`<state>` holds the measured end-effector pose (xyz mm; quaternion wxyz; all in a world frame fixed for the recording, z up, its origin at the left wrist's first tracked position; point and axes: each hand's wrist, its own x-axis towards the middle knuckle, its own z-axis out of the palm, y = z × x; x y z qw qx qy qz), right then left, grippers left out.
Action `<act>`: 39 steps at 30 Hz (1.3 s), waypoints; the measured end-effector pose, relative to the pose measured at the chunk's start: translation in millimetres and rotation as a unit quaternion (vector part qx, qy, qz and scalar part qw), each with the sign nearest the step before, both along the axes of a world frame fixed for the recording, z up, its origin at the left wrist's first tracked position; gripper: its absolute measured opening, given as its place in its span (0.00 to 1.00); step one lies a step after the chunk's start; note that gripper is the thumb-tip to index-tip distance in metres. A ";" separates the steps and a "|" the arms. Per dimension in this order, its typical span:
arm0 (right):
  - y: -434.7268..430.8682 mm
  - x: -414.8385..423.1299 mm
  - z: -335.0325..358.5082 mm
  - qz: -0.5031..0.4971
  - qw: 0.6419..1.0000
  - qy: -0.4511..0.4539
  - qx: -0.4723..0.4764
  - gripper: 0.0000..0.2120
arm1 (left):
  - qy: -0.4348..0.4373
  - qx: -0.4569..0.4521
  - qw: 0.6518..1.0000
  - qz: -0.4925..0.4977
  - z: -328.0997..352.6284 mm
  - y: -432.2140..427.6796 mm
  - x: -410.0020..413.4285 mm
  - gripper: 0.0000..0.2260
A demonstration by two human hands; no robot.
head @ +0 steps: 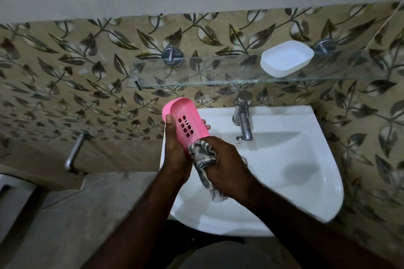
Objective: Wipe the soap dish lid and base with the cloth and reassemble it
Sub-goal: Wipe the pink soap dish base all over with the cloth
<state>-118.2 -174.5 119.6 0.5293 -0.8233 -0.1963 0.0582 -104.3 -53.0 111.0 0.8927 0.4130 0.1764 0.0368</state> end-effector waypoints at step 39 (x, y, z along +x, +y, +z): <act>-10.4 -2.4 7.9 0.111 0.986 -0.052 -0.114 0.15 | 0.037 -0.013 0.997 -0.072 7.8 3.5 -14.0 0.30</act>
